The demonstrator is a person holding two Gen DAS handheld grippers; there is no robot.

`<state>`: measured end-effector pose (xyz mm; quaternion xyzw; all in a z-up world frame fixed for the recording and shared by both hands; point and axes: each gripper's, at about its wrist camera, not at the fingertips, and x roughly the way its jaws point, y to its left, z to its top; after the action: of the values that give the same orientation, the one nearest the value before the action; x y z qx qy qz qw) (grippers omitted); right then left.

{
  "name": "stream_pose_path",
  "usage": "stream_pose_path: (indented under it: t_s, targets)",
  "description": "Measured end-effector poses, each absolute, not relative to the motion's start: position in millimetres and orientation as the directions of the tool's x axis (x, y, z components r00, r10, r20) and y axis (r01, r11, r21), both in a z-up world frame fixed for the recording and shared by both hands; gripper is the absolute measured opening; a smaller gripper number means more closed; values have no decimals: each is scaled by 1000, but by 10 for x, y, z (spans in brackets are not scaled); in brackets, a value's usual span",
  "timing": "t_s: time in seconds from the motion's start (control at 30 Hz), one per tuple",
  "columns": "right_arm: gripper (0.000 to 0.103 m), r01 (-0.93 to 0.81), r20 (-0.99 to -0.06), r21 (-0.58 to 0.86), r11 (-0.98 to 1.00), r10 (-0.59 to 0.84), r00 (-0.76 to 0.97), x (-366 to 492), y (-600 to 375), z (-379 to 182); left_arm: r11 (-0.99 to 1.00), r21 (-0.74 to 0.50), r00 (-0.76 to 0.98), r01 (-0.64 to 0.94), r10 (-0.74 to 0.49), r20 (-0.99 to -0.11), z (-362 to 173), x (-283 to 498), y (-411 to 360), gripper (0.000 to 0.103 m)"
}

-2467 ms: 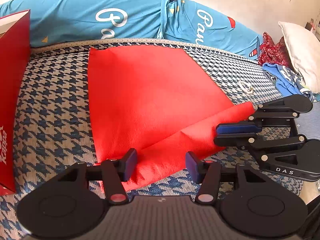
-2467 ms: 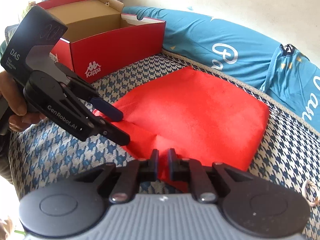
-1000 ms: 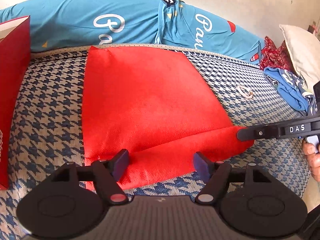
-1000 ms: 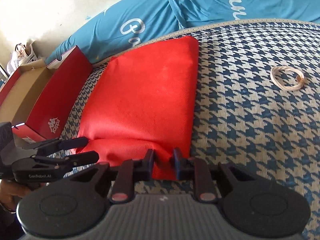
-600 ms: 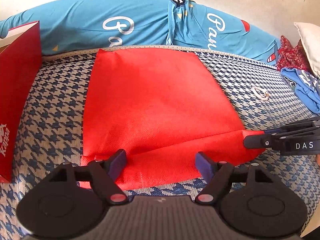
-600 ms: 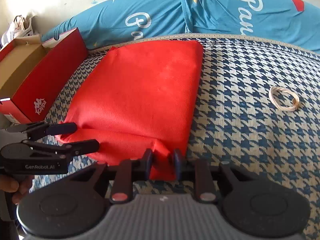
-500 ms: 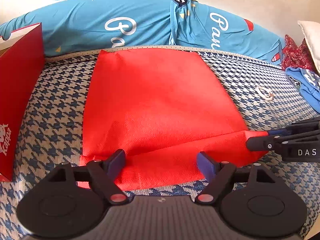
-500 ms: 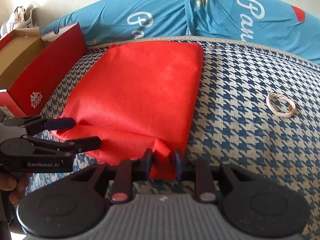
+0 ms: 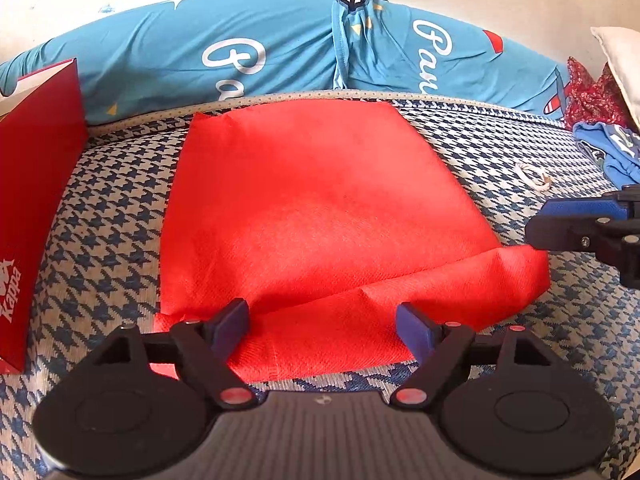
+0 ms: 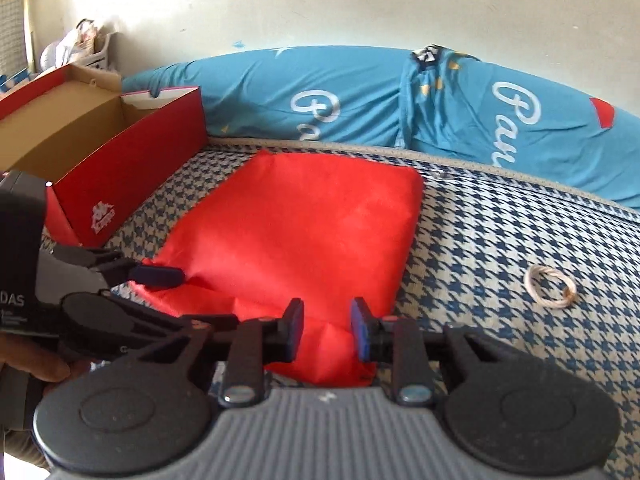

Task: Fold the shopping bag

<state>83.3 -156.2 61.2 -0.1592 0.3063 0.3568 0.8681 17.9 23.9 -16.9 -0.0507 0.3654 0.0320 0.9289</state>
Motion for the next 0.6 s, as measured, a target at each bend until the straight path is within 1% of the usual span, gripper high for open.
stream_pose_path:
  t_s: [0.07, 0.13, 0.2, 0.43, 0.6]
  targets:
    - [21, -735, -663, -87, 673, 511, 547, 828, -1458, 544, 993, -72, 732, -95, 21, -681, -169, 175, 237, 80]
    - [21, -737, -693, -84, 670, 493, 527, 872, -1383, 458, 993, -74, 734, -92, 17, -679, -172, 176, 241, 80]
    - [18, -733, -717, -93, 674, 466, 519, 907, -1342, 351, 993, -73, 735, -89, 16, -678, -171, 176, 239, 80]
    - [18, -735, -728, -32, 677, 488, 481, 1015, -1397, 227, 996, -68, 736, -62, -1, -677, -171, 176, 239, 81]
    - [18, -756, -725, -49, 653, 497, 476, 999, -1407, 184, 998, -57, 736, -14, -28, -676, -163, 160, 258, 82]
